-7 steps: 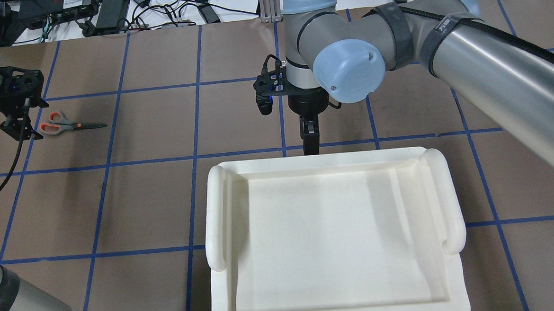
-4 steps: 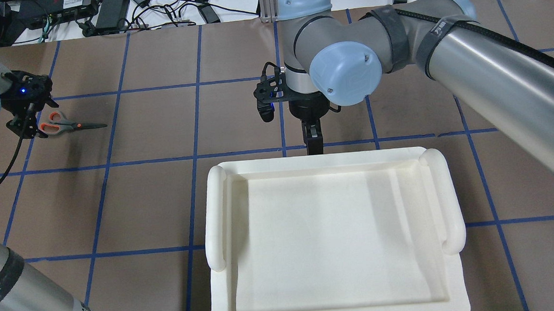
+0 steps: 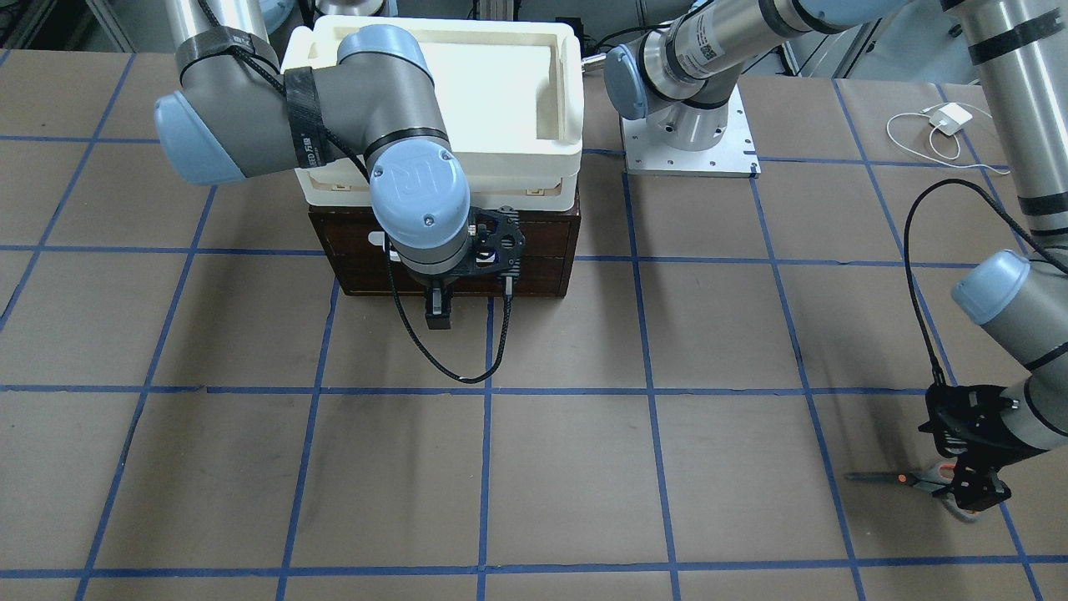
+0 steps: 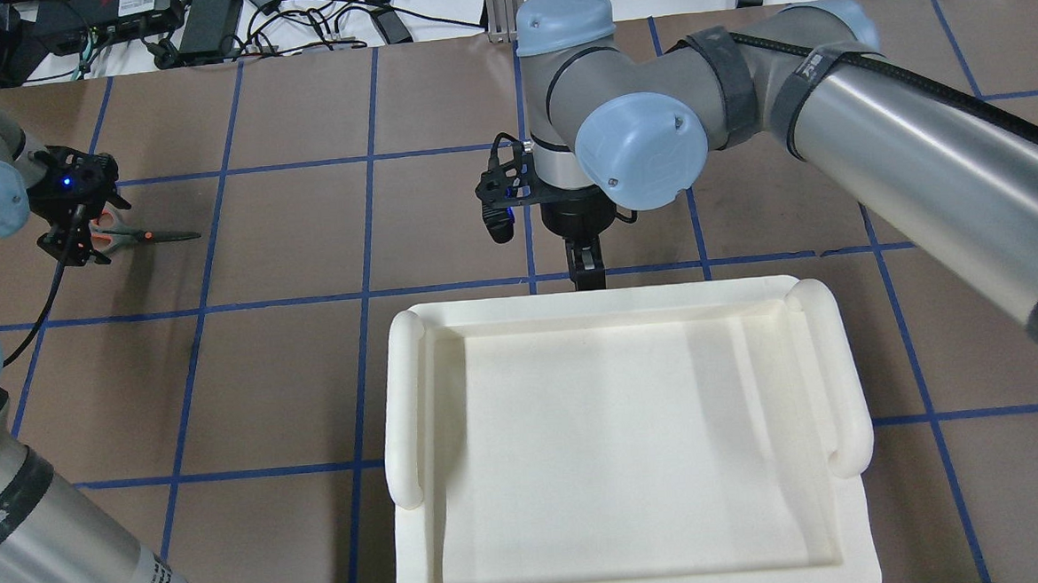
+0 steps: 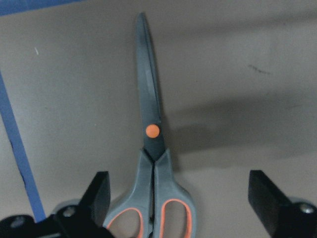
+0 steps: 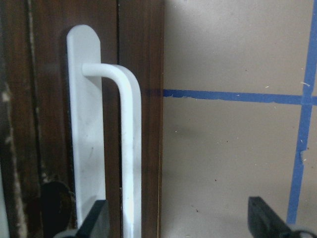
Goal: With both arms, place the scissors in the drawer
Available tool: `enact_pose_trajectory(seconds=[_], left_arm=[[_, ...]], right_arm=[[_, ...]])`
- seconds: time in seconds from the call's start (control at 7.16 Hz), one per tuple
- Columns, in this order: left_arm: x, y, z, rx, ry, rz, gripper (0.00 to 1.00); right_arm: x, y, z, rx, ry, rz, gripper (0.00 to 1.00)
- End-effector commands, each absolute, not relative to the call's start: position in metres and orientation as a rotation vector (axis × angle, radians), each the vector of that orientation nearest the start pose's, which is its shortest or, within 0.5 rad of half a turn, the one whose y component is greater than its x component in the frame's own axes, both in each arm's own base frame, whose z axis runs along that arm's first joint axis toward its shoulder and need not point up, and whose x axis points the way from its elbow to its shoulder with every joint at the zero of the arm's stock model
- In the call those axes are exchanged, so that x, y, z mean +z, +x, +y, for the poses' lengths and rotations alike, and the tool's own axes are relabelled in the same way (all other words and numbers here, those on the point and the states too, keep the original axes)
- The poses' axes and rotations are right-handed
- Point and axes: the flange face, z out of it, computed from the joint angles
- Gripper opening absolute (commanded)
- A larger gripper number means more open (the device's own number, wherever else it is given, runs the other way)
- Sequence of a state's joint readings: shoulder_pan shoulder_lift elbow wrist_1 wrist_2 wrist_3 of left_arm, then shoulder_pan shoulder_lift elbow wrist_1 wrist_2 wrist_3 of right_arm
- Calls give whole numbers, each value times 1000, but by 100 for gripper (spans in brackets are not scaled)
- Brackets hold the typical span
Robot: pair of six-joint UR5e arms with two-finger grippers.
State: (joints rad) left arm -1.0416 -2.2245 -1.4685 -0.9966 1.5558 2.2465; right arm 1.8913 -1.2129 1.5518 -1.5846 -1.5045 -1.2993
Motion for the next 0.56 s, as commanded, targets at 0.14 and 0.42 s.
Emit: enact_pose_trajectory(seconds=[0.14,0.42], left_arm=[[187,238,-674,21,-2398,-2052,100],[178,239,-675,23,-2399,-2034,100]], right_arm=[[297,316,-509,386,-2091,2010,100],[289,318,-512,391,-2090,2007,100]])
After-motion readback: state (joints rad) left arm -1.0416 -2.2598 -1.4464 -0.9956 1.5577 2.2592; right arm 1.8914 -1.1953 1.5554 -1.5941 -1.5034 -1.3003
